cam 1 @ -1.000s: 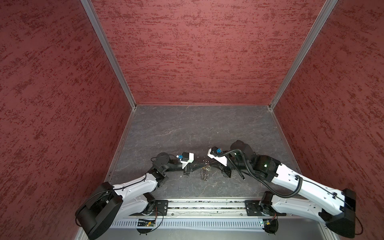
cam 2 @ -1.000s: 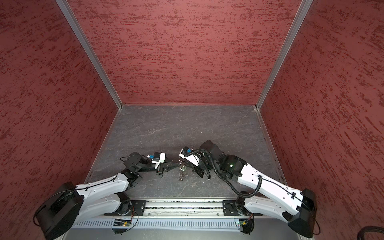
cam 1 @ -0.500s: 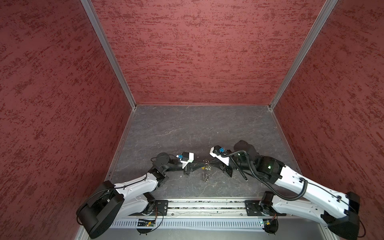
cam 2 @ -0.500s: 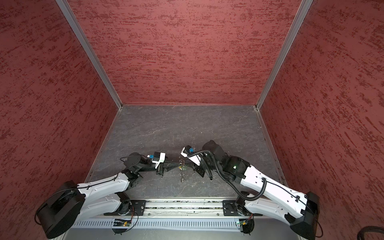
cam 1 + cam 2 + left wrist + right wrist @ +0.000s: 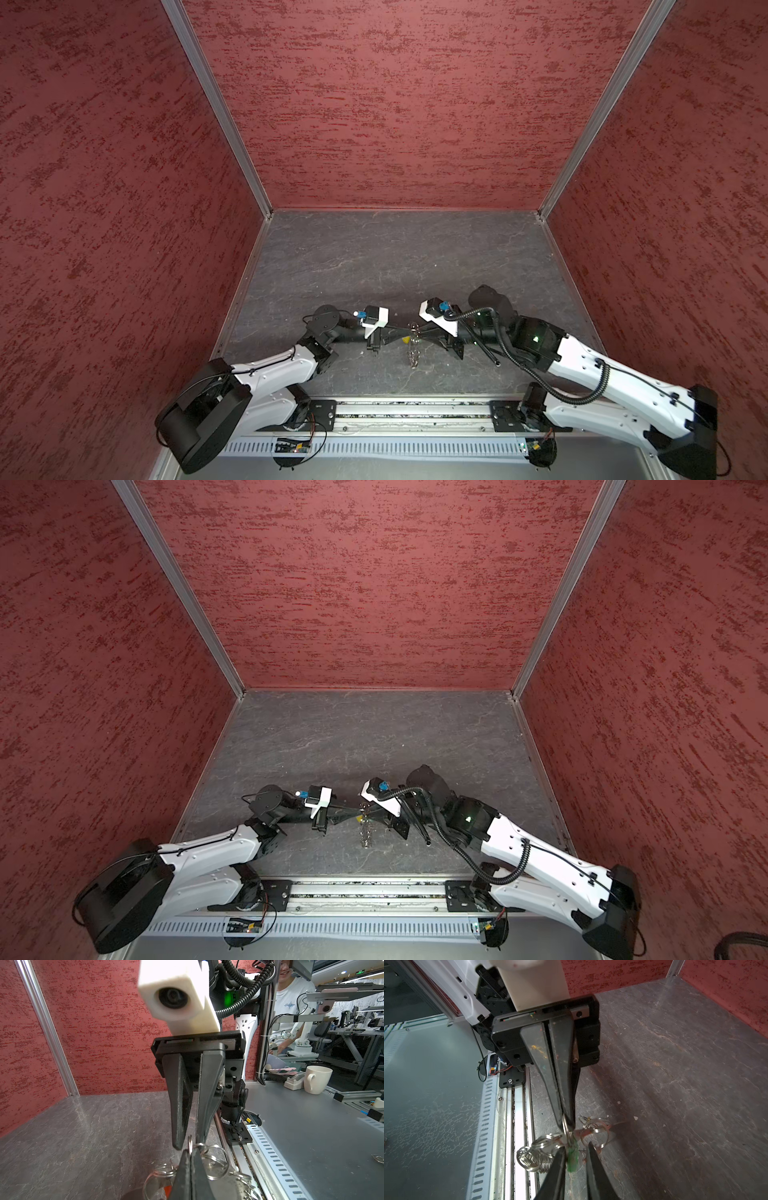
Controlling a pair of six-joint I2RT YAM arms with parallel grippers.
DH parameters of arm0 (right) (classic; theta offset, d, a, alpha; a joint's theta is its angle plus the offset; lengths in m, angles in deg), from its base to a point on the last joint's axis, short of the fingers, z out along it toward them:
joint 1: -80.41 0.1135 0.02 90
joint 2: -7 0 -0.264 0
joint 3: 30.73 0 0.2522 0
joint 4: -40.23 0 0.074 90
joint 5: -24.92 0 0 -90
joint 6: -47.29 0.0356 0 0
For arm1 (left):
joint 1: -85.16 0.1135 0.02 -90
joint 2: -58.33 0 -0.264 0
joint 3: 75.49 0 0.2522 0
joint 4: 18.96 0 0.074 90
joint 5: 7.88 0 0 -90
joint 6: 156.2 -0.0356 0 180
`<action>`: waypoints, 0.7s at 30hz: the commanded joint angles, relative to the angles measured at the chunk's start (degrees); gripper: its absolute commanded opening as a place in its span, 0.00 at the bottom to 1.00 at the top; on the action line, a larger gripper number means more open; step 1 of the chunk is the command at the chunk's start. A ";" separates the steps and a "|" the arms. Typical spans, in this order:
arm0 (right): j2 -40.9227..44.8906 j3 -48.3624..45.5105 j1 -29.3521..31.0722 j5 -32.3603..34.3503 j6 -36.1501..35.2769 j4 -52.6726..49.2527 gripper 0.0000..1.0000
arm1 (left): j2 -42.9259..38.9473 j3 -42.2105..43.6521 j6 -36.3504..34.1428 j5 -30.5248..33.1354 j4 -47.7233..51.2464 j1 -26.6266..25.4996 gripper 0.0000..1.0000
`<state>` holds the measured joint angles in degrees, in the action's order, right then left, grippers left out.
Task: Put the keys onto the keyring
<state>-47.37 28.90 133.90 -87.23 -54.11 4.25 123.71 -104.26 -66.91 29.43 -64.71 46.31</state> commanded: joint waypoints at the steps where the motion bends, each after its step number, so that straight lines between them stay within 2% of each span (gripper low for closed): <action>1: 0.02 0.10 -0.23 -2.51 -0.47 2.43 0.18 | 0.44 -0.02 0.61 -1.06 -3.38 -0.08 0.00; 8: 1.74 0.55 -0.23 0.17 -0.55 1.61 0.14 | 0.01 -0.03 0.14 -0.83 -2.26 -0.16 0.00; 21: -1.78 0.19 -0.21 -0.68 0.06 3.16 0.09 | 0.18 -0.03 0.62 -1.88 -3.32 -0.52 0.00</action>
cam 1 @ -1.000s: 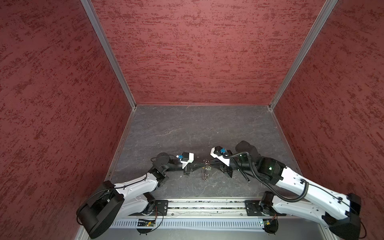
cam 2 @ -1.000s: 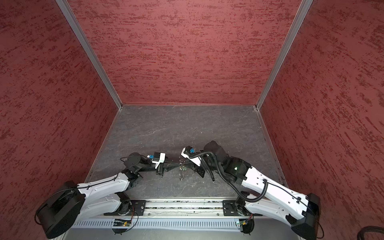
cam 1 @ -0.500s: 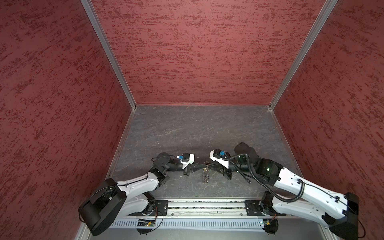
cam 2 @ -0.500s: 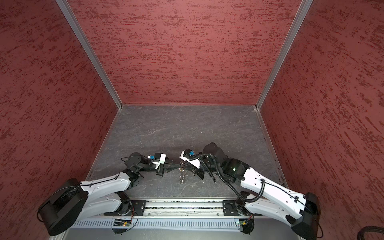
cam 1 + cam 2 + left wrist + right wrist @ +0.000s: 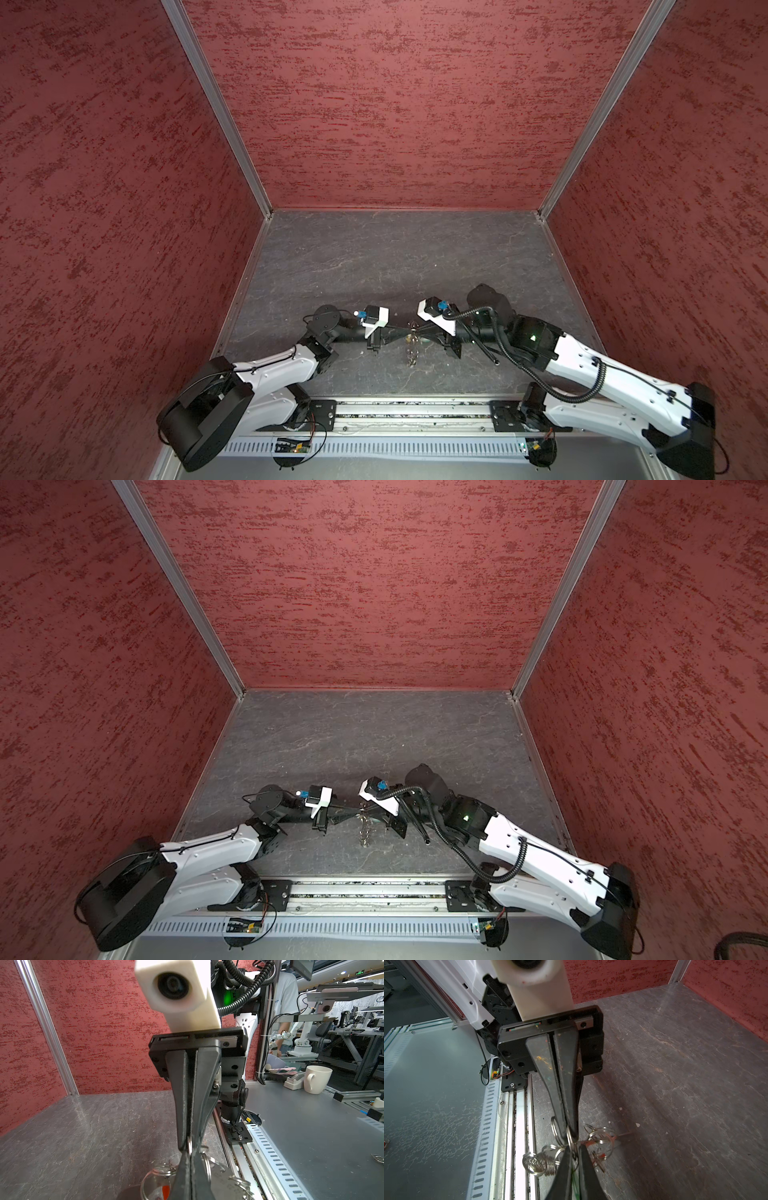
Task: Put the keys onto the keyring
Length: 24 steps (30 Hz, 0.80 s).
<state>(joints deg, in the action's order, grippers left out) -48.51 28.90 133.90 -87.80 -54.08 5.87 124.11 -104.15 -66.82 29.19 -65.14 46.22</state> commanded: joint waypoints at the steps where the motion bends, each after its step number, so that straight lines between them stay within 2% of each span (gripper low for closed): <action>1: -0.70 0.08 -0.23 -0.25 0.00 1.74 0.08 | -0.13 -0.13 0.62 -1.65 -3.09 -0.42 0.00; 9: -1.66 -0.45 -0.01 -2.41 1.22 3.63 0.08 | 0.05 -0.07 0.71 -1.39 -3.71 -0.52 0.00; 13: -0.93 0.16 0.03 -1.54 0.84 2.47 0.00 | 0.05 -0.13 -0.11 -0.93 -2.36 -0.51 0.00; 16: -0.39 1.96 0.03 1.04 -0.24 -1.64 0.00 | -1.84 -1.67 -5.00 1.57 7.38 -0.95 0.00; 19: -1.59 5.31 0.03 3.32 -1.82 -7.84 0.00 | -5.33 -3.02 -10.67 5.10 18.71 -1.72 0.13; 24: -6.31 12.46 0.41 5.24 -5.18 -18.23 0.00 | -6.39 -4.26 -12.22 6.71 24.48 -1.87 0.19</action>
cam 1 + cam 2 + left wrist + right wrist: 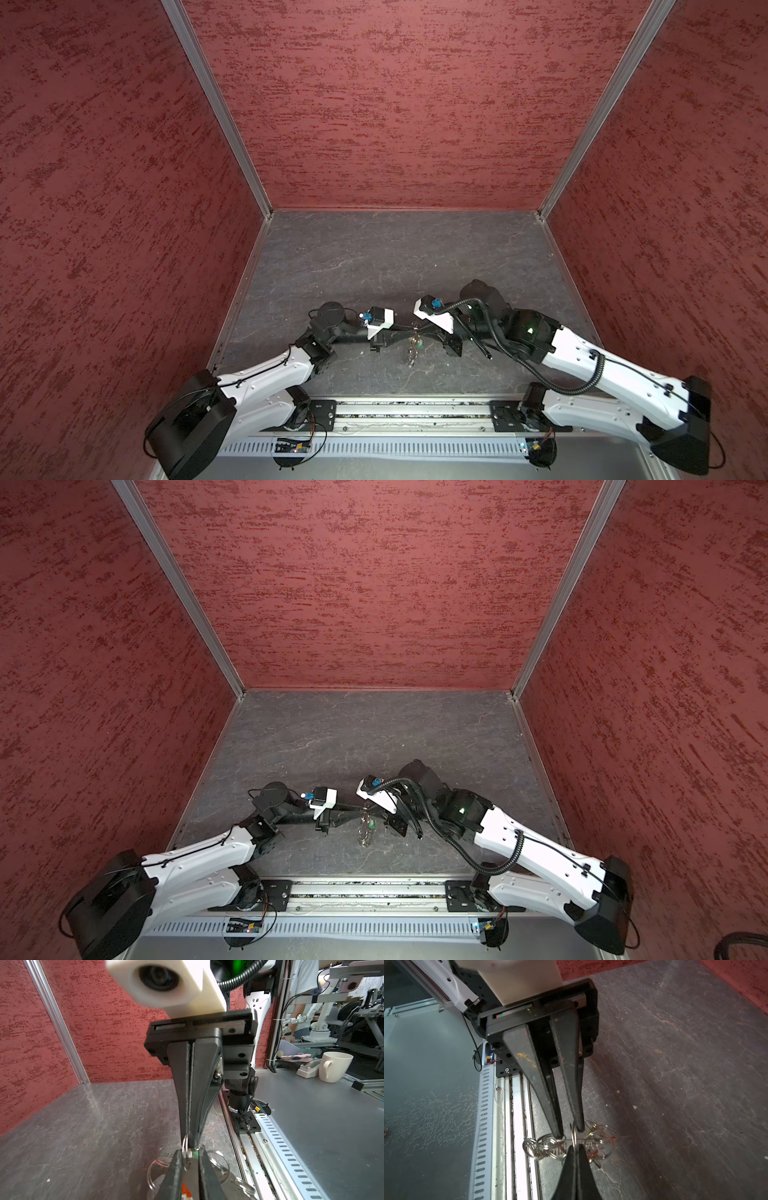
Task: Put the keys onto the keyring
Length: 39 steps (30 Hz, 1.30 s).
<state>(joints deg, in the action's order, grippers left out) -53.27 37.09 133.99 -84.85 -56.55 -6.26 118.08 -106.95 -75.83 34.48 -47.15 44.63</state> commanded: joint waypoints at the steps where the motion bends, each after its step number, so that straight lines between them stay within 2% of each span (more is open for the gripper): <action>1: -2.84 5.86 0.61 2.60 -3.37 -8.06 0.00 | -0.32 -1.60 -3.01 1.24 6.48 -0.28 0.19; 5: -6.74 10.28 1.34 3.74 -5.31 -12.97 0.00 | -0.28 -1.43 -1.68 0.64 5.08 -0.20 0.19; 11: -8.02 11.77 1.70 2.63 -6.14 -12.20 0.00 | -0.06 -1.29 -0.74 -0.34 3.77 -0.25 0.14; 19: -8.34 11.64 1.87 2.49 -6.21 -10.89 0.00 | 0.95 -1.82 -0.67 -1.14 3.82 -0.23 0.00; 22: -7.27 10.89 1.88 3.15 -5.86 -10.05 0.00 | 1.12 -1.82 -0.33 -0.98 3.40 -0.25 0.00; 27: -2.19 6.42 1.38 7.15 -4.06 -5.93 0.10 | 1.49 -0.86 1.63 -0.52 -0.51 -0.15 0.00; 39: 1.38 1.23 0.82 2.27 -0.57 1.08 0.13 | 2.13 1.58 5.90 -1.38 -10.11 0.84 0.00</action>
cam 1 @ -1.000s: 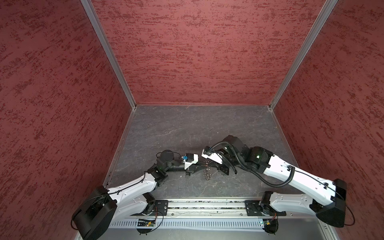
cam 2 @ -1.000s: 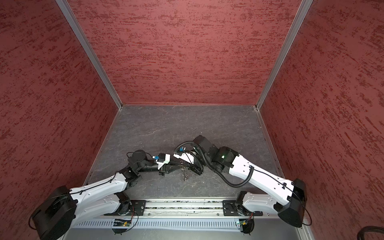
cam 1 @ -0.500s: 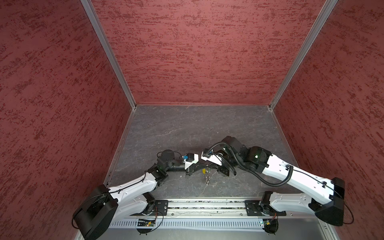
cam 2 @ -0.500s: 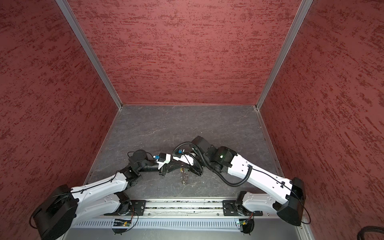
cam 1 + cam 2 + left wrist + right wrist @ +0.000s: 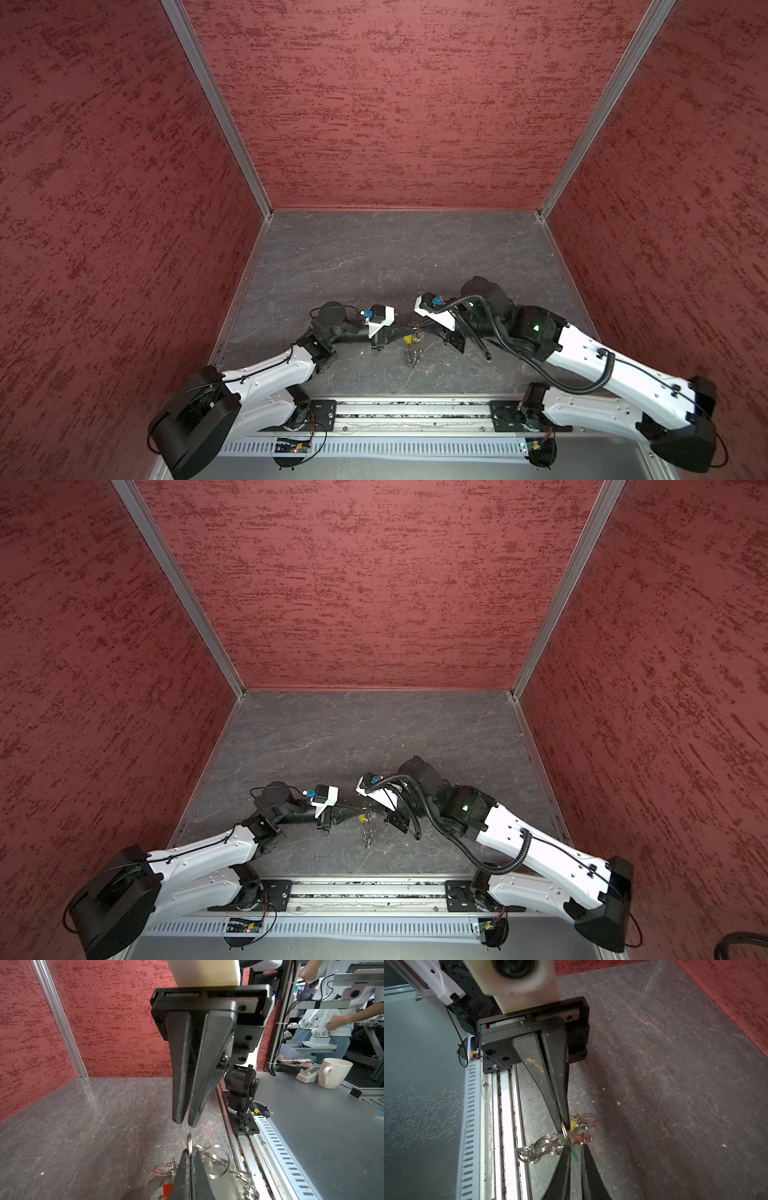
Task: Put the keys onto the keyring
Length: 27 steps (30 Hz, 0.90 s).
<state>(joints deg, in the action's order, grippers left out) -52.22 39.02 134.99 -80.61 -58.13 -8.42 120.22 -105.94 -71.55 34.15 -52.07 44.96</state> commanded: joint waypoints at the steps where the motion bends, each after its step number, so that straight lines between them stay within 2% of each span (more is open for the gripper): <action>1: 0.36 -0.83 -0.17 -2.32 1.10 3.46 0.13 | 0.14 0.76 1.97 -1.12 -6.14 0.63 0.00; 13: 1.13 -3.64 -0.18 -4.40 2.33 7.51 0.13 | 3.32 2.36 7.30 -3.38 -17.47 1.62 0.00; 19: 0.73 -3.82 -0.16 -5.26 2.52 8.20 0.13 | 4.95 2.04 7.97 -4.73 -19.31 1.55 0.00; 21: 0.95 -3.95 -0.14 -5.41 2.50 8.44 0.11 | 5.17 1.92 7.87 -4.86 -19.05 1.51 0.00; 24: 0.78 -3.63 -0.18 -5.17 2.32 7.73 0.04 | 5.03 2.01 7.62 -4.79 -18.84 1.52 0.00; 27: 0.17 -2.71 -0.18 -4.35 1.59 5.37 0.00 | 3.73 1.43 5.78 -4.20 -14.59 1.45 0.00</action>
<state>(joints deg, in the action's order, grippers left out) -52.05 35.78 134.99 -84.81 -56.44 -2.35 125.31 -104.02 -64.18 30.52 -67.22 46.49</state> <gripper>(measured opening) 0.045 0.046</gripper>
